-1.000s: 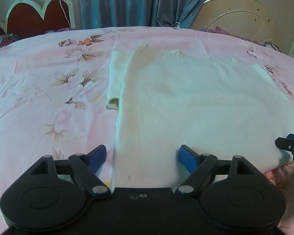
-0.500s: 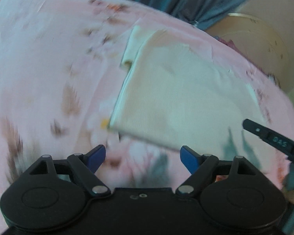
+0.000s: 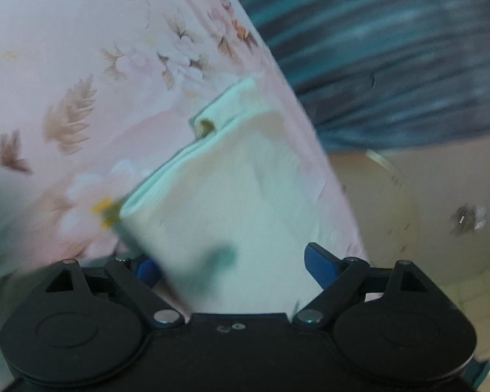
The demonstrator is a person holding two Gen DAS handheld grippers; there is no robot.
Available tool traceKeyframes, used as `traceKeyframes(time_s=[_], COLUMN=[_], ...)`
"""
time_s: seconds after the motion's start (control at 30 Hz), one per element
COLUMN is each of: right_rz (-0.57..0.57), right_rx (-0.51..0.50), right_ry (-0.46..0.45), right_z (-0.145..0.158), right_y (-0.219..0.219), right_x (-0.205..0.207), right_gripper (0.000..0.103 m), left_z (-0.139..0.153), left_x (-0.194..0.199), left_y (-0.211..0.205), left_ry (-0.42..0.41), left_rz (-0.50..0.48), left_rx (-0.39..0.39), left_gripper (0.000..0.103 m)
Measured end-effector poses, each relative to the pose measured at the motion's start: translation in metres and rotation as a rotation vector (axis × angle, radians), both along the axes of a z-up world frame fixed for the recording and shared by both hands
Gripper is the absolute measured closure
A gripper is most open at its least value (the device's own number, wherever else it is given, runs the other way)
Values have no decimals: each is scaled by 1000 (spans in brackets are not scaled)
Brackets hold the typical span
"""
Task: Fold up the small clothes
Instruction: 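Grasp a side of the folded sweater with the left gripper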
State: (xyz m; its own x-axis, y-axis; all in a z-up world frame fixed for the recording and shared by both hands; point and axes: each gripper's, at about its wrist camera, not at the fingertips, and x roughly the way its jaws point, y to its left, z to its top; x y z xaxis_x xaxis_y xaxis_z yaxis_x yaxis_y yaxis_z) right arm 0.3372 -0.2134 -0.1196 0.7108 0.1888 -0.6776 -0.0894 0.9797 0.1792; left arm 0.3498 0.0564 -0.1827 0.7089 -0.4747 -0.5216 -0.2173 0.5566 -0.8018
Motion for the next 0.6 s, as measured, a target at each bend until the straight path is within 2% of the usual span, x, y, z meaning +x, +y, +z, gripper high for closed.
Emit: traceKeyframes(time_s=[0.17,0.23,0.27,0.33,0.4,0.47,0.6], right_rz=[-2,-13,-16,-22,-5,24,12], right_rx=[-23,-38,-48,-78,-108,-182,-185], right_ry=[-21,-30,-32,-24,-6,-50,-71], right_z=[-2,-3,-5,-13,-26,-33,-38], right_y=[4,5,6,7,11,20,19], right_x=[18,27,30,37,41,35,31], right_gripper=[64,64,64,64,64,62,62], left_z=[-6,-9,-13,-21,-26,-25,-9], left_x=[16,20,21,22,21,23,22], left_y=[-12,-16,-15,-11,-6,-3,-9], left_ry=[-87,-104,-99,-86,-70,-61,-81], left_rz=[69,89,99,118,129,126,98], left_rx=[-7,-6,-12,-24,-34,-22,61], left_gripper=[23,47,54,79,88,95,96])
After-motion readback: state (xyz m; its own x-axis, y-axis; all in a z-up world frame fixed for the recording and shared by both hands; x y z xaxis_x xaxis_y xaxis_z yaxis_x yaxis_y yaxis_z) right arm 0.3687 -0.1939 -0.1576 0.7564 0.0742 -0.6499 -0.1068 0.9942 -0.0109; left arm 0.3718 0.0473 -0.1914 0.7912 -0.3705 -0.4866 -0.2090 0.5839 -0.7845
